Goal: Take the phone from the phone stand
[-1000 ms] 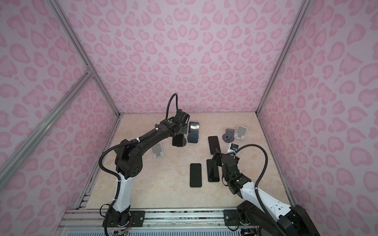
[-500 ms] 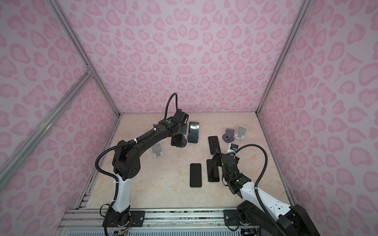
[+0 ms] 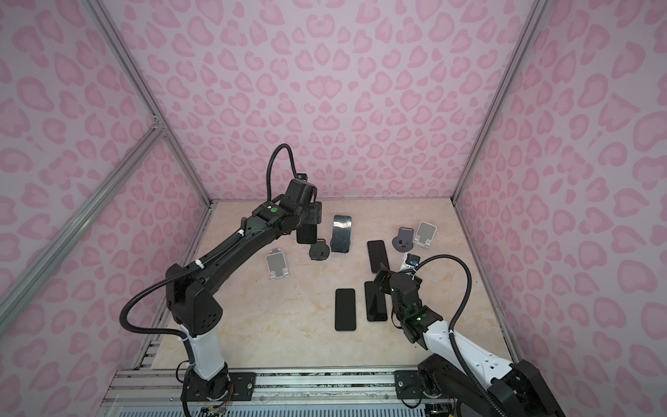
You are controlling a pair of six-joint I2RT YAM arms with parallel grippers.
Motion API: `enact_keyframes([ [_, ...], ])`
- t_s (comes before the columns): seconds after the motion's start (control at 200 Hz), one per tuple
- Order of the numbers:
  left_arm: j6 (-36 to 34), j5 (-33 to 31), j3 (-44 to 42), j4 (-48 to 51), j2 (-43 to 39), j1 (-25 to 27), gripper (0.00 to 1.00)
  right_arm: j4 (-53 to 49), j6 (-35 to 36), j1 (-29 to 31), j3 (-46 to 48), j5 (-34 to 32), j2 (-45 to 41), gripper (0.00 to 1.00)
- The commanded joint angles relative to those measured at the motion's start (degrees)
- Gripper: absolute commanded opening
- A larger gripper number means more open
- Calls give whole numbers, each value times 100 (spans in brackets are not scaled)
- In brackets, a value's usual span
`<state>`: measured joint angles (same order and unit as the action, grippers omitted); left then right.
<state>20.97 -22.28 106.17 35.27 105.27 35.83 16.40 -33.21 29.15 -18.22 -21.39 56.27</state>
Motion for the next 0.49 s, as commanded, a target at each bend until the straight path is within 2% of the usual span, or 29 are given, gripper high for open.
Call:
enact_keyframes([
  [0.0, -77, -18, -109, -99, -428, 2, 60, 66, 56, 0, -35, -22, 23, 98],
  [0.49, 217, 563, -1483, -153, -905, 18, 58, 99, 34, 8, -33, 25, 68, 98],
])
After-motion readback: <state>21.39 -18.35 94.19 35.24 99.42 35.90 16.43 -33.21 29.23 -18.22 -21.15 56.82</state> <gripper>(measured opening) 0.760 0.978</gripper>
